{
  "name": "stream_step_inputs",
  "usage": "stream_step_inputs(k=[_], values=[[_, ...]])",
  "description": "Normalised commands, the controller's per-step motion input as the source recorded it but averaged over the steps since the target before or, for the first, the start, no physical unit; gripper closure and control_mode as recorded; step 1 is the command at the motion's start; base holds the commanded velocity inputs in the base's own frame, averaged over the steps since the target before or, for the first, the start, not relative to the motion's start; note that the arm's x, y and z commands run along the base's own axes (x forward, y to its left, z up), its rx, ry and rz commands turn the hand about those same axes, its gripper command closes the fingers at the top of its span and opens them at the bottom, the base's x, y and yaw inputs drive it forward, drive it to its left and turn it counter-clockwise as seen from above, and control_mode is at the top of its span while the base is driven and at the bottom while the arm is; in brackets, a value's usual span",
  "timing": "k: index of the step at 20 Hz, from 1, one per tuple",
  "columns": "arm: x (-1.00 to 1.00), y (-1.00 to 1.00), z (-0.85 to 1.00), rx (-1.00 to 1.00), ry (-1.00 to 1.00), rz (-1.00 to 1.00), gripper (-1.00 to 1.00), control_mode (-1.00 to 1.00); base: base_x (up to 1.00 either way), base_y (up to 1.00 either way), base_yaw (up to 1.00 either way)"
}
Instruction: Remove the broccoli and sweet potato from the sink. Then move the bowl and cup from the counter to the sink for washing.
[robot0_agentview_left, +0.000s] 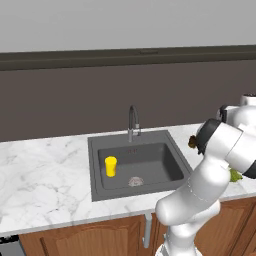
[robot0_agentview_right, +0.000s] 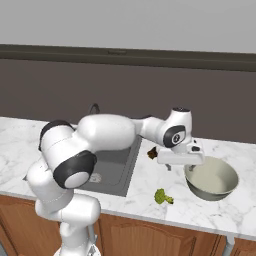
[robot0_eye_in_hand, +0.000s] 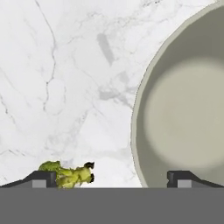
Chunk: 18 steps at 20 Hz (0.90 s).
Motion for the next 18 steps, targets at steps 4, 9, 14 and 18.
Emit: stream_step_inputs(k=[4,9,14,18], values=[[0.12,-0.12,-0.14,0.00,0.00,0.03,-1.00,-1.00,0.00,0.00,0.00],[0.13,-0.13,-0.15,0.00,0.00,0.04,-1.00,-1.00,0.00,0.00,0.00],[0.13,-0.10,-0.14,0.00,0.00,0.04,-1.00,-1.00,0.00,0.00,0.00],[0.14,-0.11,-0.12,0.00,0.00,0.04,-1.00,-1.00,0.00,0.00,0.00]])
